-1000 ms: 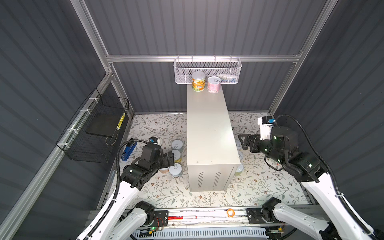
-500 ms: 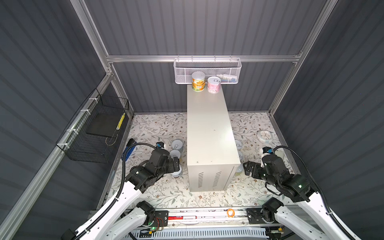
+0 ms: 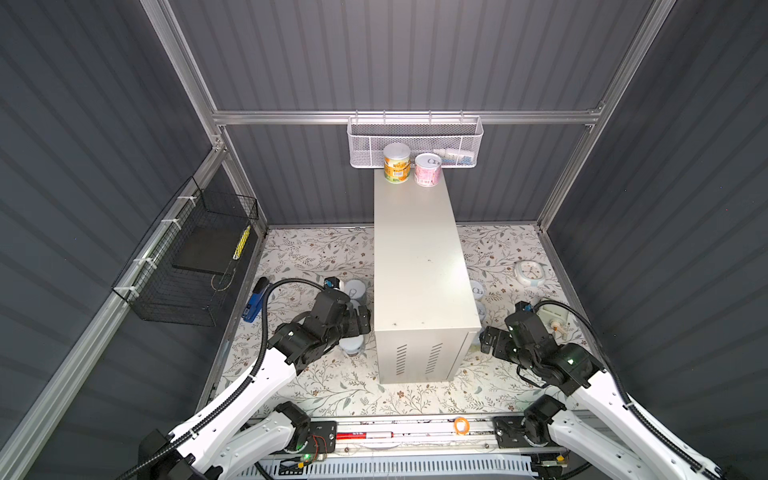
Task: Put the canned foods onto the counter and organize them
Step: 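Lower both grippers toward the floor cans beside the cabinet, then grasp the green-labelled can on the floor with the right gripper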
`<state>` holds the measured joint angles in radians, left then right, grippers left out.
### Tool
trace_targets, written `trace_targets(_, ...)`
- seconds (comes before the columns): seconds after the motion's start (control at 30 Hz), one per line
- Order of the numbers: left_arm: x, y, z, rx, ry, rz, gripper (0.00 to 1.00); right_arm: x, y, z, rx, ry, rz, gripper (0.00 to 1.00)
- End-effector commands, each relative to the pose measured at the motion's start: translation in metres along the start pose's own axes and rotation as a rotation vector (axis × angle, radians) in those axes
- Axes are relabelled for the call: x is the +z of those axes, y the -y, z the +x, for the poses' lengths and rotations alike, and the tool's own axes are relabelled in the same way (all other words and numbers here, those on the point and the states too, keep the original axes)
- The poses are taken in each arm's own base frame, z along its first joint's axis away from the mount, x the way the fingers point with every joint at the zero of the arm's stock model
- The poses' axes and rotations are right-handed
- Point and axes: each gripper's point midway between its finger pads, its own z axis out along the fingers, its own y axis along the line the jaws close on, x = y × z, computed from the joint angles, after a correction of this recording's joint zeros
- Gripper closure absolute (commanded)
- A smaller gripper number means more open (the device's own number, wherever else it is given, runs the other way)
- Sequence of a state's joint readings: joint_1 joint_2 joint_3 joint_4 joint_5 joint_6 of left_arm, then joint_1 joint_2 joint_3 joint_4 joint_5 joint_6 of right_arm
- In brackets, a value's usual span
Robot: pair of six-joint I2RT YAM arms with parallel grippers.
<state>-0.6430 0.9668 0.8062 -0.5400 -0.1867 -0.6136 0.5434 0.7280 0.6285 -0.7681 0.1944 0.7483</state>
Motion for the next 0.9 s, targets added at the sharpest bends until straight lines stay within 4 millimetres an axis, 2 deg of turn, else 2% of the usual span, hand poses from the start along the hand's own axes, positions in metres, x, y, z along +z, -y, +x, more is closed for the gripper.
trace_targets(0.0,0.000,0.008,-0.008,0.009,0.033,0.025,0.03,0.007,-0.012,-0.005,0.002,0.008,-0.034,0.01)
trace_targets(0.33,0.018,0.030,-0.020,0.041,0.046,0.095,0.02,0.040,-0.035,-0.005,-0.007,-0.057,-0.049,0.03)
trace_targets(0.6,0.026,0.035,-0.021,0.065,0.050,0.108,0.02,0.067,-0.035,0.006,-0.045,-0.103,-0.002,0.02)
trace_targets(0.87,0.030,0.030,-0.017,0.072,0.047,0.098,0.02,0.093,-0.018,0.013,-0.066,-0.100,0.120,0.06)
